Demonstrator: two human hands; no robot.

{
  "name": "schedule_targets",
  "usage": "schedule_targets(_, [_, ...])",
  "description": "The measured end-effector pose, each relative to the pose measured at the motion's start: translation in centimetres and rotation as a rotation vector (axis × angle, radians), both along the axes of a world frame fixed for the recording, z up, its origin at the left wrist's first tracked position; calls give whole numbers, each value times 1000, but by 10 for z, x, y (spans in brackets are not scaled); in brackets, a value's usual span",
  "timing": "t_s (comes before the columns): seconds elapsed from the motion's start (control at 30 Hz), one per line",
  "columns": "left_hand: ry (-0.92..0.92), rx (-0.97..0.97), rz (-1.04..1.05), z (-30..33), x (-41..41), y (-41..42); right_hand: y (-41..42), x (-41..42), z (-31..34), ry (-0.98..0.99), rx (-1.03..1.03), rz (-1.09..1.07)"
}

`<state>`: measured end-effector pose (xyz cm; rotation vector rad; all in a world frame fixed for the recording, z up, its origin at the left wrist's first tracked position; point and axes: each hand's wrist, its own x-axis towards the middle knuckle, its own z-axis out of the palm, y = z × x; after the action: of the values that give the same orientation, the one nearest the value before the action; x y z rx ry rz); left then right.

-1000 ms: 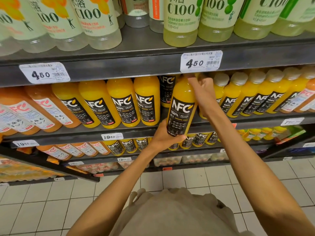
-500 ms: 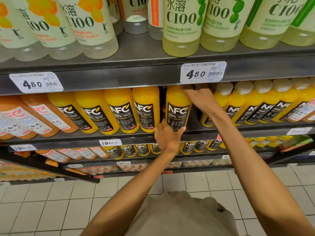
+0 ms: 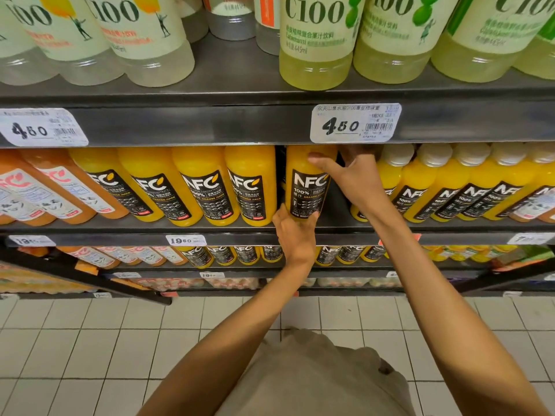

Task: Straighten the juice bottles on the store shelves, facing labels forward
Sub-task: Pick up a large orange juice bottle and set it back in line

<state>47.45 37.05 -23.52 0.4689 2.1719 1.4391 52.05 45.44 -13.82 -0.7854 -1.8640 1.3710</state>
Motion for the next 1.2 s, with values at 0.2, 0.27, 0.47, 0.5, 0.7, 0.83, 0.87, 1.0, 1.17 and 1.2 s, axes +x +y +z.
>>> schedule_targets(0.2, [-102, 140, 86, 3, -7, -29, -20, 5, -8, -65, 162, -268])
schedule_targets(0.27, [-41, 230, 184, 7, -21, -50, -40, 6, -12, 3, 319, -452])
schedule_targets(0.47, [131, 183, 47, 18, -64, -78, -83, -49, -3, -117, 492, -140])
schedule_targets(0.5, [143, 165, -11, 18, -65, -78, -86, -63, 1, -181, 438, -122])
schedule_targets(0.7, [96, 187, -126, 14, -73, -84, -90, -103, 12, -151, 292, -231])
schedule_targets(0.83, [99, 175, -184, 6, -86, -95, -102, -96, 9, -95, 276, -277])
schedule_targets(0.87, [103, 178, -207, 4, -90, -97, -108, -93, 8, -78, 269, -266])
schedule_targets(1.0, [133, 173, -341, -4, -98, -113, -117, -83, 10, 4, 241, -318])
schedule_targets(1.17, [168, 97, -504, -4, -109, -131, -139, -68, 7, 49, 110, -382])
schedule_targets(1.2, [144, 70, -558, -1, -113, -137, -145, -63, 8, 64, 77, -384])
